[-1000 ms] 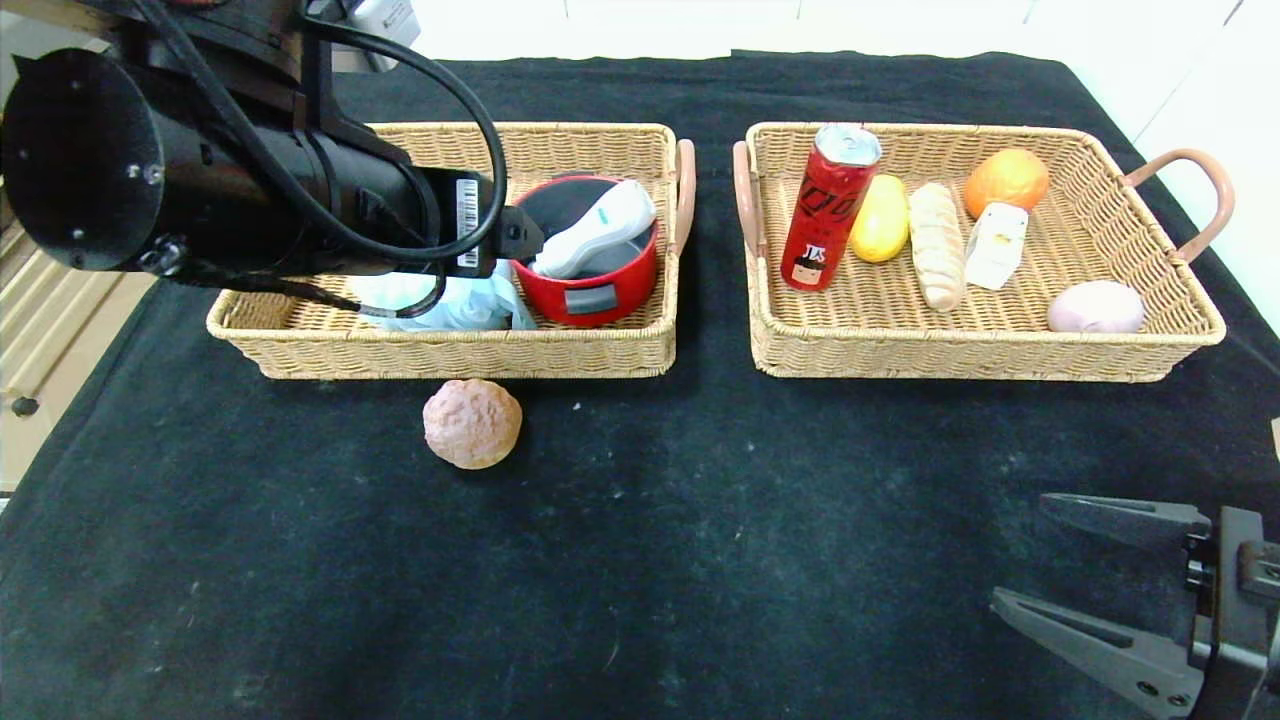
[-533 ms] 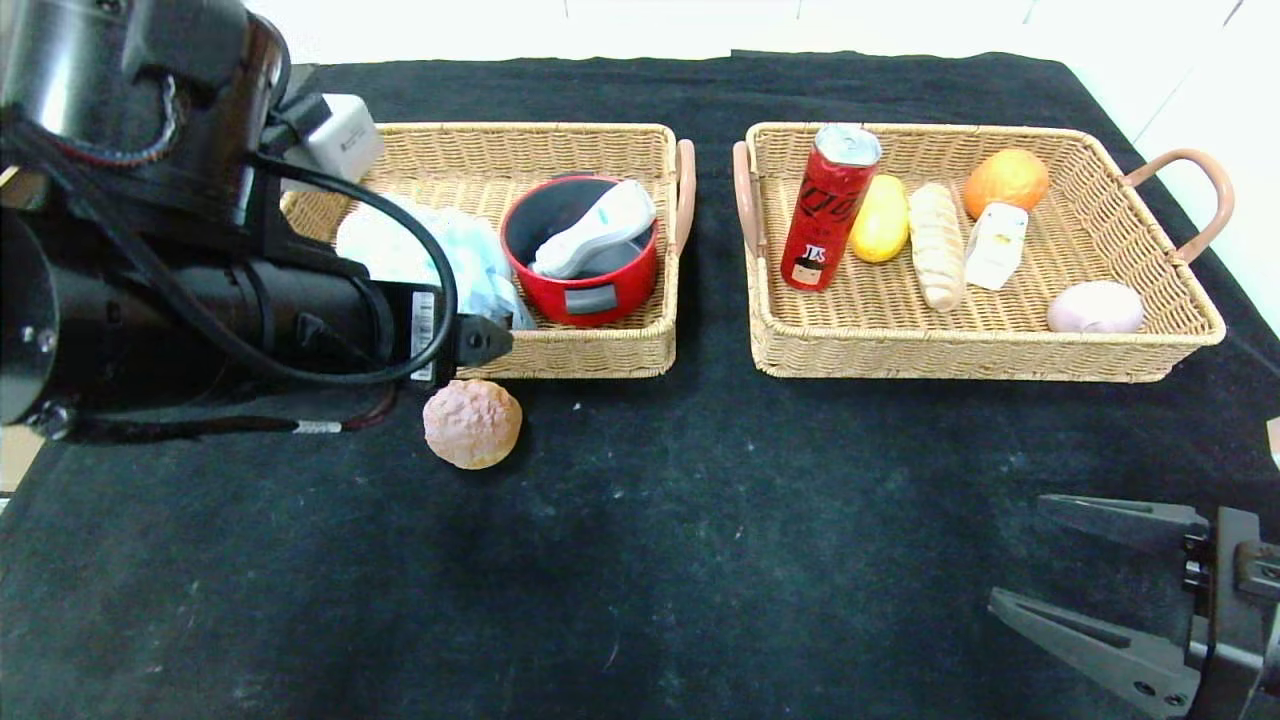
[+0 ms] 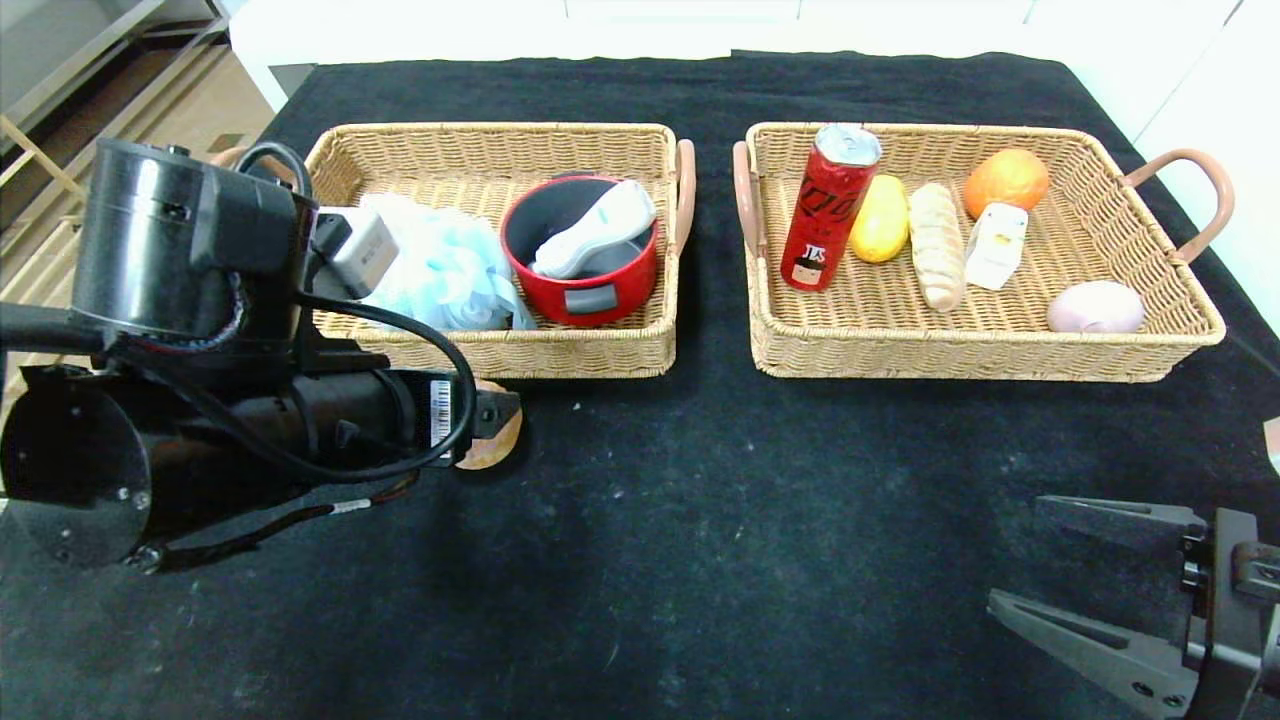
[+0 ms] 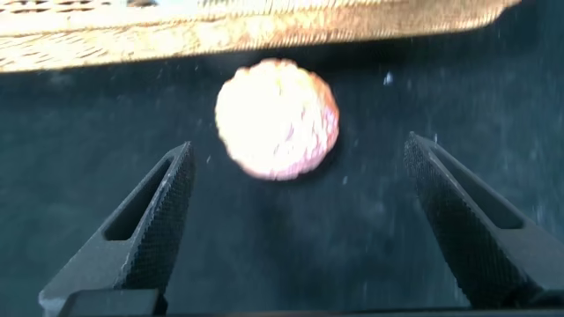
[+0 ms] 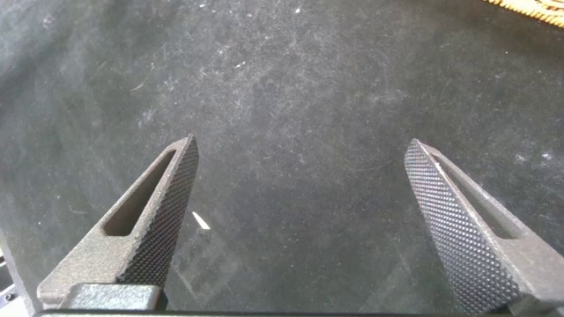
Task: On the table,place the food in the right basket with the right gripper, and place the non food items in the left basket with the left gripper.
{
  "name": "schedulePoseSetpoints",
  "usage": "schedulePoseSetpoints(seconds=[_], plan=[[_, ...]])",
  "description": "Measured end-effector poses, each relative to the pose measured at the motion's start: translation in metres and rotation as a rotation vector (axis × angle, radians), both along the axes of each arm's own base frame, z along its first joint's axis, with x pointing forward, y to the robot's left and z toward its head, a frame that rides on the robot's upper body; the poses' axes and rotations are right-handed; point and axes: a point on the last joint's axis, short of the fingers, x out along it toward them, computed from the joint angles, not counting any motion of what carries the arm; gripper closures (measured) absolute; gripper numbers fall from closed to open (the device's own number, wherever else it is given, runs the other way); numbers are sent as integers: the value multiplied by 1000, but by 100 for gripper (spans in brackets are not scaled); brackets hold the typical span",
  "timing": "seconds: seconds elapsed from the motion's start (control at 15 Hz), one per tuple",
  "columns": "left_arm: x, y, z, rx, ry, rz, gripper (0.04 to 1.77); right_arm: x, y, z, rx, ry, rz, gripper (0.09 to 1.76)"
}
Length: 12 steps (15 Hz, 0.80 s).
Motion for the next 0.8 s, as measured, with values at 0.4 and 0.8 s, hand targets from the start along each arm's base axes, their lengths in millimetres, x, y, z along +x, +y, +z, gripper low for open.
schedulePoseSetpoints(seconds=[0.4, 0.8], plan=[[19, 0, -22, 28, 47, 33, 10, 0, 0, 0, 0, 0, 0, 14], [39, -6, -35, 17, 26, 49, 10, 0, 0, 0, 1, -1, 0, 14]])
